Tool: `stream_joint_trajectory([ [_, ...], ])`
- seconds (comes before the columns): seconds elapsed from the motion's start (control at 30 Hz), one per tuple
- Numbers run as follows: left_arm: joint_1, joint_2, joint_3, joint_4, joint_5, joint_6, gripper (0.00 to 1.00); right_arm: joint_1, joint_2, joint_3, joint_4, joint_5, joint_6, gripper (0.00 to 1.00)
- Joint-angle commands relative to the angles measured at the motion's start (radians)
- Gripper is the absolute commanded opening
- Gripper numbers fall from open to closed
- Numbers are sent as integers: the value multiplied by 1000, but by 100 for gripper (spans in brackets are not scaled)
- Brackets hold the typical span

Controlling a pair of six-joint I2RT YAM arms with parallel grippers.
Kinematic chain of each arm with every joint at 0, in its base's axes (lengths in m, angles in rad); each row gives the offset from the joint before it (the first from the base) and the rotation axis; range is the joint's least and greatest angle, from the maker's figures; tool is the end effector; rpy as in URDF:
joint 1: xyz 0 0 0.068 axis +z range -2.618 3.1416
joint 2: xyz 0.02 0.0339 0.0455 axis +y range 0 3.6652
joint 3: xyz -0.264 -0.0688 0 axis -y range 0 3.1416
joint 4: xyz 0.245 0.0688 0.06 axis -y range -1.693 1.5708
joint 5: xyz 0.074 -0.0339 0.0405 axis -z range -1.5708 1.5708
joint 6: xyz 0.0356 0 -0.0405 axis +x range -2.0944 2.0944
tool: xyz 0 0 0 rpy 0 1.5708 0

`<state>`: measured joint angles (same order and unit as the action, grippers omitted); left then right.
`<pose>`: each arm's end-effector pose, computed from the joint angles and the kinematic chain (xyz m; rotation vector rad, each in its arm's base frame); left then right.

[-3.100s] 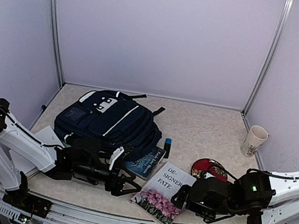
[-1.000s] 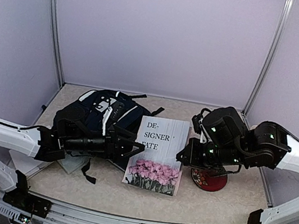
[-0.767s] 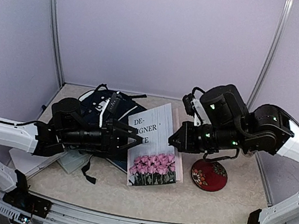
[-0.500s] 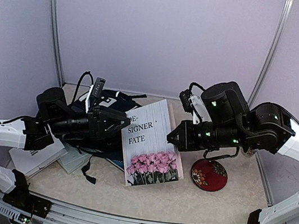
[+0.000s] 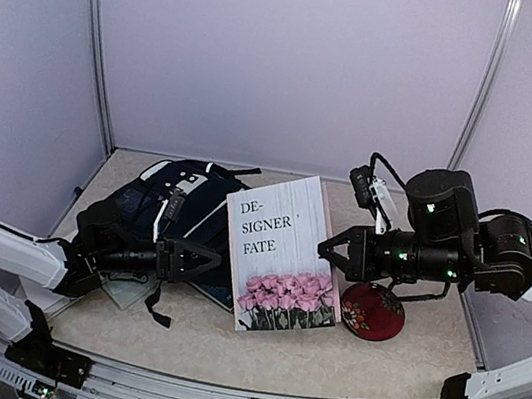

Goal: Pack the student bag
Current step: Pass from the right arm to the left

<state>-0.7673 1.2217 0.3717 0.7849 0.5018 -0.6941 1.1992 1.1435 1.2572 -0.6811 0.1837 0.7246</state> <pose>0.1619 -0.1799 0.2103 0.5010 1.7945 -1.4786 0.0929 0.2204 0.3826 -0.4226 2.2359 0.9028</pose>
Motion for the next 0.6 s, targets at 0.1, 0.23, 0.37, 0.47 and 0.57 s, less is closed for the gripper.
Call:
stream_joint_trajectory([
  [0.1, -81, 278, 34, 694, 199, -216, 99, -8, 3, -2, 99, -24, -51, 0],
  [0.23, -118, 341, 67, 732, 203, -211, 99, -9, 13, 8, 112, -38, -62, 0],
  [0.37, -121, 348, 114, 670, 203, -171, 88, -8, 21, 1, 133, -61, -71, 0],
  [0.47, -120, 337, 137, 668, 221, -164, 70, -12, 27, 3, 149, -82, -86, 0],
  [0.57, -118, 278, 123, 632, 206, -130, 45, -13, 24, -2, 162, -108, -103, 0],
])
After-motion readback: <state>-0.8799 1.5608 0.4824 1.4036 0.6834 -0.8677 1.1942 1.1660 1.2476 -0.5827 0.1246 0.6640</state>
